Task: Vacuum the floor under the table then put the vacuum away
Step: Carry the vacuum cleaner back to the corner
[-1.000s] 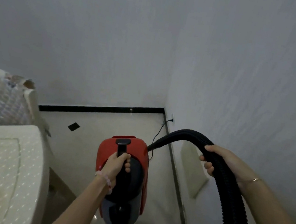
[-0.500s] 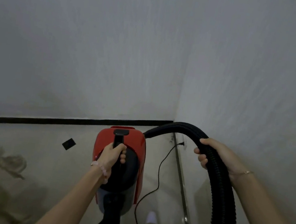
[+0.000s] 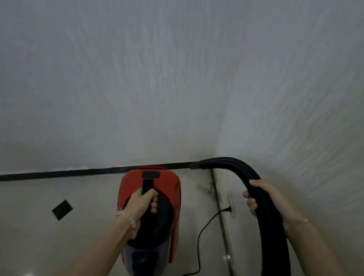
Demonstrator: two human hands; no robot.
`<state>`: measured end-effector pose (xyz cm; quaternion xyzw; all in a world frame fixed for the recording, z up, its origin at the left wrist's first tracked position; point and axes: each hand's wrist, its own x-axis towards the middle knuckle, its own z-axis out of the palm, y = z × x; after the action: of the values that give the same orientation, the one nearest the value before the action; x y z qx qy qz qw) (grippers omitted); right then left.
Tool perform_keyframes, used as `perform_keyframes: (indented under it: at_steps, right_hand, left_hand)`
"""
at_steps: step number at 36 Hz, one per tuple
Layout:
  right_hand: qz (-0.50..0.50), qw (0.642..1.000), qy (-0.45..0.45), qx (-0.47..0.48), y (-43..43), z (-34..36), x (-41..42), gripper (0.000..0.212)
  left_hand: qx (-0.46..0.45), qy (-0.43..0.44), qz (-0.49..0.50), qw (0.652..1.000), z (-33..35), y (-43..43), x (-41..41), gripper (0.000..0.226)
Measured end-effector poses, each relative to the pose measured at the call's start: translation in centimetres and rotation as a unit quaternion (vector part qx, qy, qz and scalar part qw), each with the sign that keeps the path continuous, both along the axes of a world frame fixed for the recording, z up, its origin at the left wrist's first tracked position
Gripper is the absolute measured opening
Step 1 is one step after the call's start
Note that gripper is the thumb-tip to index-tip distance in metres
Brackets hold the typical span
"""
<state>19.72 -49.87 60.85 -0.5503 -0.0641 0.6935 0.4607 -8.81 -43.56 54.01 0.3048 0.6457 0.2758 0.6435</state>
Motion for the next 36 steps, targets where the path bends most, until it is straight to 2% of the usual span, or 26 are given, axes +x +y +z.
perform_keyframes:
  at_steps: [5, 8, 11, 16, 21, 29, 34, 36]
  right_hand:
    - [-0.051, 0.998, -0.006, -0.028, 6.1, -2.7, 0.7, 0.020]
    - [-0.054, 0.994, -0.076, -0.049, 9.7, -4.5, 0.3, 0.022]
    - [-0.027, 0.984, -0.155, -0.084, 12.8, -6.4, -0.5, 0.028]
    - [-0.025, 0.975, -0.181, -0.130, 16.9, -10.9, -1.3, 0.025]
    - [-0.049, 0.968, -0.177, -0.171, 21.4, -17.2, -0.6, 0.028]
    - [-0.088, 0.955, -0.231, -0.164, 25.1, -27.7, 1.4, 0.039]
    - [-0.081, 0.947, -0.257, -0.177, 24.9, -32.5, 1.6, 0.048]
    - [-0.075, 0.947, -0.259, -0.177, 24.8, -33.9, 1.7, 0.049]
  left_hand:
    - [-0.059, -0.002, -0.059, 0.997, -4.3, 9.7, 1.7, 0.027]
    - [-0.106, 0.002, -0.120, 0.987, -7.2, 14.9, 2.9, 0.022]
    - [-0.151, 0.012, -0.160, 0.975, -10.4, 18.9, 4.2, 0.004]
    - [-0.211, 0.022, -0.177, 0.961, -17.0, 25.1, 7.7, 0.042]
    - [-0.247, 0.030, -0.196, 0.948, -26.0, 30.2, 10.8, 0.056]
    - [-0.257, 0.035, -0.223, 0.940, -38.5, 33.3, 15.0, 0.050]
    - [-0.263, 0.036, -0.222, 0.938, -43.3, 33.5, 16.5, 0.015]
    - [-0.257, 0.053, -0.228, 0.938, -44.9, 33.4, 16.7, 0.016]
